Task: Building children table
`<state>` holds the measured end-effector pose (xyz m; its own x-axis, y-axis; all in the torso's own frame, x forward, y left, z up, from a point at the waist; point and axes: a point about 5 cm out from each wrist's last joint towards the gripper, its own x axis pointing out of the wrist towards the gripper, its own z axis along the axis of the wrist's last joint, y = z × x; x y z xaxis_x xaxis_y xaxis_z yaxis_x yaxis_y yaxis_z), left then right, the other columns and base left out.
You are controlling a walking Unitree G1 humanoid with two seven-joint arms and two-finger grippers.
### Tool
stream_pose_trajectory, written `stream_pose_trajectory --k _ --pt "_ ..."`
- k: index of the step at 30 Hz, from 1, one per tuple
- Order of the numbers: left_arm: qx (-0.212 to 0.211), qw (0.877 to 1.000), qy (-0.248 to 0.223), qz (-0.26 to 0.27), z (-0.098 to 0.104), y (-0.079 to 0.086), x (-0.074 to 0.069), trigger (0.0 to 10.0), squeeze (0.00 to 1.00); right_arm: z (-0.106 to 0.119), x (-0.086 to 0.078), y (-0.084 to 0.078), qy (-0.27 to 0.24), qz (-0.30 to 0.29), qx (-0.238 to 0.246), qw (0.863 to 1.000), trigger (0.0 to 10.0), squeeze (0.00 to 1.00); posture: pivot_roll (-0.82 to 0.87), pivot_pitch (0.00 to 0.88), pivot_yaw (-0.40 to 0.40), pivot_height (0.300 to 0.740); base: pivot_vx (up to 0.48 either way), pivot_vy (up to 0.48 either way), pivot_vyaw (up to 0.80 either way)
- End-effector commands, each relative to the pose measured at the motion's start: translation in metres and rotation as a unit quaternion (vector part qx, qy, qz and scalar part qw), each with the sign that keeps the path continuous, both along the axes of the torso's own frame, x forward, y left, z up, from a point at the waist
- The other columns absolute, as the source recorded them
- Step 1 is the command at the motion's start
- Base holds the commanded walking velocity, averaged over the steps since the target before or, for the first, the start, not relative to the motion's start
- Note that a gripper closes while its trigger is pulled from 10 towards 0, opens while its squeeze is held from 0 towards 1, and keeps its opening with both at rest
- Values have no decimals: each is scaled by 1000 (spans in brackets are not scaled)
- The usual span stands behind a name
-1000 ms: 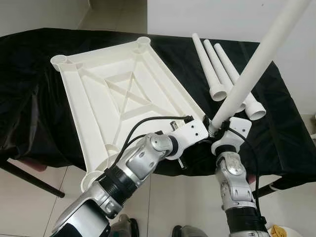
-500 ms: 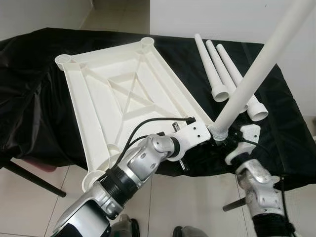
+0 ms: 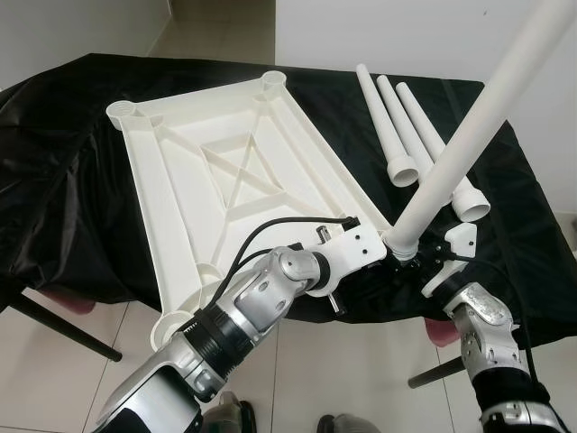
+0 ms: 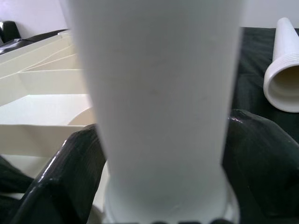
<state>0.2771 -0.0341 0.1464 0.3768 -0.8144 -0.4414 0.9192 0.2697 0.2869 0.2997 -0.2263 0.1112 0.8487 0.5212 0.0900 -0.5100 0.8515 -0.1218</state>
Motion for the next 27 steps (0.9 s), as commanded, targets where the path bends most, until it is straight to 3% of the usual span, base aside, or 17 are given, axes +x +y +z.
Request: stream_pose_trajectory --k 1,12,13,16,17,18,19,27 --pt "8 999 16 -52 -3 -5 -10 10000 0 -18 -7 -16 45 -28 0 999 10000 0 -61 53 40 740 0 0 0" --pt "10 998 15 -56 -3 -5 -11 10000 0 -21 -6 -30 52 -23 -3 998 10000 0 -61 56 50 740 0 0 0" --pt "10 998 15 -56 -2 -5 -11 10000 0 -21 -7 -30 52 -21 -2 998 9137 0 -61 58 50 740 0 0 0" --pt "10 998 15 -56 -2 -5 -11 10000 0 -22 -7 -30 53 -19 -2 998 8275 0 -61 58 50 740 0 0 0" --pt "10 998 15 -56 -3 -5 -11 10000 0 -22 -7 -31 52 -20 -8 998 1686 0 -62 59 50 740 0 0 0" --pt "11 998 15 -56 -3 -5 -11 10000 0 -23 -7 -31 51 -19 -11 998 1686 0 -62 59 50 740 0 0 0" --pt "10 998 15 -56 -2 -5 -11 10000 0 -24 -7 -32 54 -27 -11 998 0 0 -61 58 49 740 0 0 0" --pt "11 998 14 -54 -2 -4 -10 10000 0 -29 -8 -31 55 -37 1 998 0 0 -61 62 49 740 0 0 0"
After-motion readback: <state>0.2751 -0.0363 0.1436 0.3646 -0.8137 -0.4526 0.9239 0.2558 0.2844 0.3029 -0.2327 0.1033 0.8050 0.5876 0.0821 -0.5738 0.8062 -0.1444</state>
